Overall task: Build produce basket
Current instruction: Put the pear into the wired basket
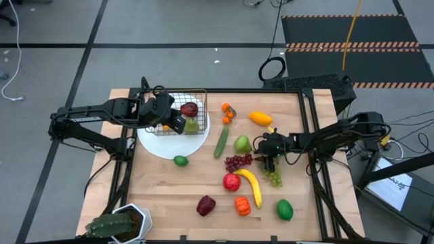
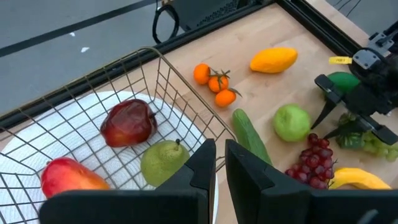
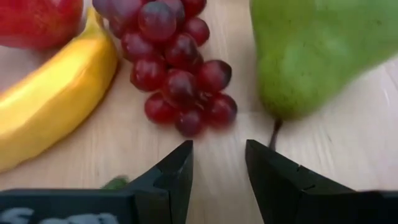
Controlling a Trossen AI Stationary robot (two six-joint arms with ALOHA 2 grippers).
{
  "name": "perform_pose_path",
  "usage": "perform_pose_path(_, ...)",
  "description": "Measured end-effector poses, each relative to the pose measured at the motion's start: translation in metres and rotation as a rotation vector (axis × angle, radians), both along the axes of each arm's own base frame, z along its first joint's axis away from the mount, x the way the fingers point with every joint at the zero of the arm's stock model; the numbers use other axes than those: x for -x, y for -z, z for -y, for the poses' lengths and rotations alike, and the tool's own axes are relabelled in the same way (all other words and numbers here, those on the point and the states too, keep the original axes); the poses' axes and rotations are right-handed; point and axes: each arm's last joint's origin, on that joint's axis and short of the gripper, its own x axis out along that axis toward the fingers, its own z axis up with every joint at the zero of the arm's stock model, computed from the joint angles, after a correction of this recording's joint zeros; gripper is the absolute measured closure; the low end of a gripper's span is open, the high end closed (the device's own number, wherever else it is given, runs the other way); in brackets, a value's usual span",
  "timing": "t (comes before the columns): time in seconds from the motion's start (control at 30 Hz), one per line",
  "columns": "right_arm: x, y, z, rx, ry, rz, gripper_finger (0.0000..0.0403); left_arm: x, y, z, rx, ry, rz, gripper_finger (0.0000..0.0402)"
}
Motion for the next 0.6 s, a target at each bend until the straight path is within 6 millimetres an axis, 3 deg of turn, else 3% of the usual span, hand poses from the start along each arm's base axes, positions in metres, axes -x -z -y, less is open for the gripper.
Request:
perform_pose_path(0.3, -0.005, 0.012, 0.001, 0.018, 0.048, -0.019, 0.0262, 0.0, 0.001, 0.0, 0.002, -0.002, -0.007, 0.0366)
perform_pose_path(0.6, -0.006, 0.012, 0.002, 0.05, 0.086, -0.004, 0.0262, 0.0, 0.001, 0.0, 0.001, -0.002, -0.008, 0.0366)
